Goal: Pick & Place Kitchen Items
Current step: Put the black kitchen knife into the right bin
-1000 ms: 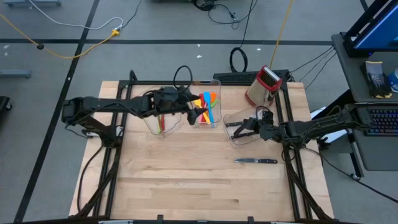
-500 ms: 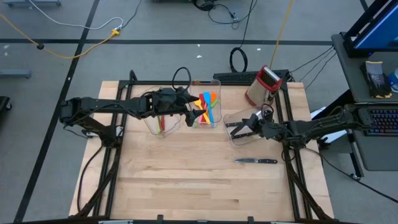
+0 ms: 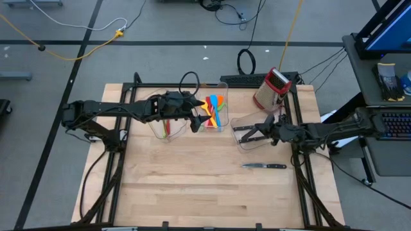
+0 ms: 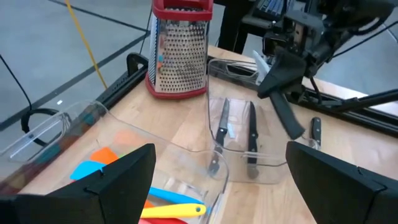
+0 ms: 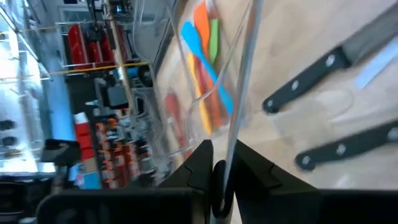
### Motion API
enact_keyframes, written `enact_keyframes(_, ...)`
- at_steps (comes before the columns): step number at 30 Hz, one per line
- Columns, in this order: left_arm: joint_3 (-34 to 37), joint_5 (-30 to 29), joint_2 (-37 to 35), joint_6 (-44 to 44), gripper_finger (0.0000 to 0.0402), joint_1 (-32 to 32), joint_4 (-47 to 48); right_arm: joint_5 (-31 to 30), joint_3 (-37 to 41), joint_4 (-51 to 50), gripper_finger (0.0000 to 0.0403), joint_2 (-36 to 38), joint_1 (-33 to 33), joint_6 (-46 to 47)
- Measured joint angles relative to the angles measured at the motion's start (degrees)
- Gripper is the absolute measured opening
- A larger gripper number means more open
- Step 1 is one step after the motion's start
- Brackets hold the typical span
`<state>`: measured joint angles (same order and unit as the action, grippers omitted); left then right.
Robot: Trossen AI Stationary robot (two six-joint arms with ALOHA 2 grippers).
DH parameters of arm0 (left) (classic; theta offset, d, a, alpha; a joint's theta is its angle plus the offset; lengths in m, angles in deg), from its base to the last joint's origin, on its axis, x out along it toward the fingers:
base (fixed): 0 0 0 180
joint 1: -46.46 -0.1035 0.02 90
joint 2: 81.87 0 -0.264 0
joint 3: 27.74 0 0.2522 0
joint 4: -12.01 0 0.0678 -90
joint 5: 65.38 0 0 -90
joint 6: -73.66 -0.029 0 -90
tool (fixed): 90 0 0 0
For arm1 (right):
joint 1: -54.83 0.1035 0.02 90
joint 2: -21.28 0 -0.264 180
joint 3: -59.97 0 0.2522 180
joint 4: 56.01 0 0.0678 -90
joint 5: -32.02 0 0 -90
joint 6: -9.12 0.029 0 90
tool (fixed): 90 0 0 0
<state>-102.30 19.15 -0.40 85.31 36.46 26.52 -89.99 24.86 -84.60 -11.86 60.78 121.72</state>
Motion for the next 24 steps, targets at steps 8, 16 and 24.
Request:
enact_keyframes(8, 0.0, 0.0, 0.0, -2.1, 0.0365, 0.0, 0.0, 0.8, -2.3, -0.4, 0.0031, 2.2, 0.0, 5.7)
enact_keyframes(16, 0.0, 0.1, 0.0, -3.0, 0.0365, 0.0, 0.3, 9.0, -6.5, -8.0, 0.0031, 1.5, 0.0, 15.4)
enact_keyframes(24, 0.0, 0.1, 0.0, -4.4, 0.0365, -0.3, 1.1, 14.2, -7.2, -11.5, 0.0034, -0.8, -2.5, 19.8)
